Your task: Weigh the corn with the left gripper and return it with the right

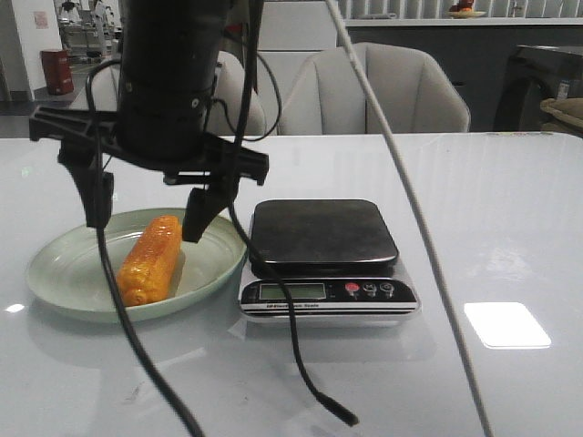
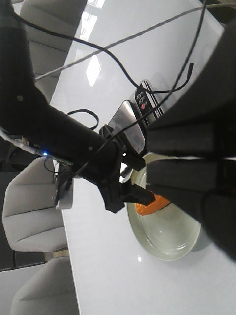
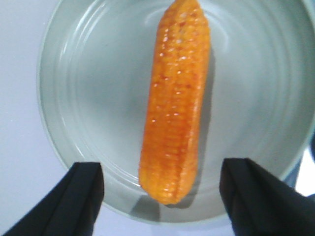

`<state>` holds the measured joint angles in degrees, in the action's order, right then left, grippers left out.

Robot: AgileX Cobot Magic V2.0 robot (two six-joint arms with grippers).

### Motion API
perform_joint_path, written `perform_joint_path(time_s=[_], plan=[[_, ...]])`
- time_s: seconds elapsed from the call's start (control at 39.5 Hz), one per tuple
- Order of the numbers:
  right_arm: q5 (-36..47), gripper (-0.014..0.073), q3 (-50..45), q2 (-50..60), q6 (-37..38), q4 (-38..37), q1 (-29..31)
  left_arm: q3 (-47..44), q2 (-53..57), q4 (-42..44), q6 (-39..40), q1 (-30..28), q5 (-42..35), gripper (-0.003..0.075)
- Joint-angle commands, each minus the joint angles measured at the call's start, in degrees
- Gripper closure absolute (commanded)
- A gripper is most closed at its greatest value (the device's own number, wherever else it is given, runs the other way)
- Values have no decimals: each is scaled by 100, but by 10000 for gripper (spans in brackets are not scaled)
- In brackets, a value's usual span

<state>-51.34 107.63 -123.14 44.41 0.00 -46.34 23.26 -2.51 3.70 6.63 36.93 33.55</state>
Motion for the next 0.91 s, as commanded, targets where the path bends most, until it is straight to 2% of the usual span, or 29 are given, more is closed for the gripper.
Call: perform_joint_path(time_s=[0.0, 0.33, 0.48, 0.66, 0.88], plan=[[-309, 4, 286, 696, -301, -237, 185, 131, -73, 5, 5, 34, -426, 607], [-1700, 4, 249, 1464, -1495, -571, 1010, 131, -73, 5, 5, 34, -426, 607], [-2003, 4, -119, 1833, -2225, -571, 1474, 131, -73, 5, 5, 34, -426, 607], [-1650, 4, -1136, 2560, -2535, -542, 1741, 131, -73, 5, 5, 34, -426, 607], [-204, 6, -2675, 3719, -2593, -531, 1783, 131, -73, 5, 5, 34, -426, 607]])
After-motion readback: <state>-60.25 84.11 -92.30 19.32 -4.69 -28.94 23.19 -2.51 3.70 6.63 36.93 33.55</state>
